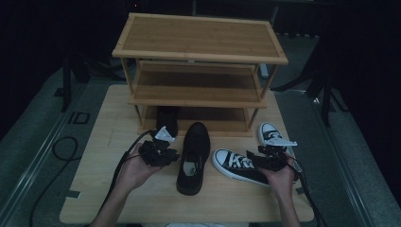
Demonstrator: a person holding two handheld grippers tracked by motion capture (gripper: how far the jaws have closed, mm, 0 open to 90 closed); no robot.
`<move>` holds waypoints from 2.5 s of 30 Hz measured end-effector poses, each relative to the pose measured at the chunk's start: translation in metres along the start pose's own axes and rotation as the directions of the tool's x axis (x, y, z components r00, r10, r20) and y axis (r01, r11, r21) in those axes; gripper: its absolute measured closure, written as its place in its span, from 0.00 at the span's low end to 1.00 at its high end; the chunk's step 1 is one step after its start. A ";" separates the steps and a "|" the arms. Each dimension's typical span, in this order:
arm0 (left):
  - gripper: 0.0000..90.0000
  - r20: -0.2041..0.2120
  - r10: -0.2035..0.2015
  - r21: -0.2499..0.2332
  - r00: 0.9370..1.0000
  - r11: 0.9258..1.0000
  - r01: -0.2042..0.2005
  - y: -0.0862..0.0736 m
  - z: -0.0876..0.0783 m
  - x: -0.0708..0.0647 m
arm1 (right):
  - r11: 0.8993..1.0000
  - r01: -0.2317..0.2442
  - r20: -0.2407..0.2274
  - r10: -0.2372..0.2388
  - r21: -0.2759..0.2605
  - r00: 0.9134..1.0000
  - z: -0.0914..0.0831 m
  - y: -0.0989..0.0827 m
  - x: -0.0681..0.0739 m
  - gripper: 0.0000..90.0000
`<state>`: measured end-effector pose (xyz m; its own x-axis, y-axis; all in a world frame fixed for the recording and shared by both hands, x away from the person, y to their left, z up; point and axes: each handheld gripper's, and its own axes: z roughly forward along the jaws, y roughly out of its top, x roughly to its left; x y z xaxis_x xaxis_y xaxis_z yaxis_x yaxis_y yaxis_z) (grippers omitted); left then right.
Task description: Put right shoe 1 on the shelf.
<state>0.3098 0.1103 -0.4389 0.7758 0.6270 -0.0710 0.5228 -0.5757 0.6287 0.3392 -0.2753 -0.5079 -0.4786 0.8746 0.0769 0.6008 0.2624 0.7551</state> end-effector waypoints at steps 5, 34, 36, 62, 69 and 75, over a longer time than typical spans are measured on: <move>0.77 0.008 0.005 0.035 1.000 0.999 -0.005 0.013 0.013 -0.005 | 1.000 0.000 0.000 0.000 0.000 1.000 0.000 0.000 0.000 0.45; 0.98 -0.149 -0.071 0.035 0.986 0.996 0.077 0.051 0.039 0.018 | 1.000 0.001 -0.005 -0.001 -0.003 1.000 0.000 0.000 -0.001 0.45; 0.98 -0.154 -0.083 0.023 0.985 0.996 0.088 0.054 0.039 0.023 | 1.000 0.001 -0.005 -0.001 -0.003 1.000 0.000 0.000 -0.001 0.45; 0.97 -0.251 -0.262 -0.072 0.932 0.965 0.252 0.040 0.044 0.072 | 1.000 -0.002 -0.007 0.002 -0.003 1.000 0.000 0.000 -0.001 0.45; 0.87 -0.205 -0.240 -0.062 0.949 0.971 0.232 0.034 0.040 0.070 | 1.000 -0.001 -0.006 0.001 -0.001 1.000 0.000 0.000 0.000 0.45; 0.80 -0.171 -0.208 -0.087 0.963 0.977 0.195 0.027 0.024 0.063 | 1.000 -0.001 -0.007 0.001 -0.001 1.000 0.000 0.000 -0.001 0.45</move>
<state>0.3814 0.1218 -0.4445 0.5784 0.8130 -0.0670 0.6317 -0.3944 0.6674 0.3397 -0.2758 -0.5078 -0.4827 0.8719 0.0822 0.6008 0.2615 0.7554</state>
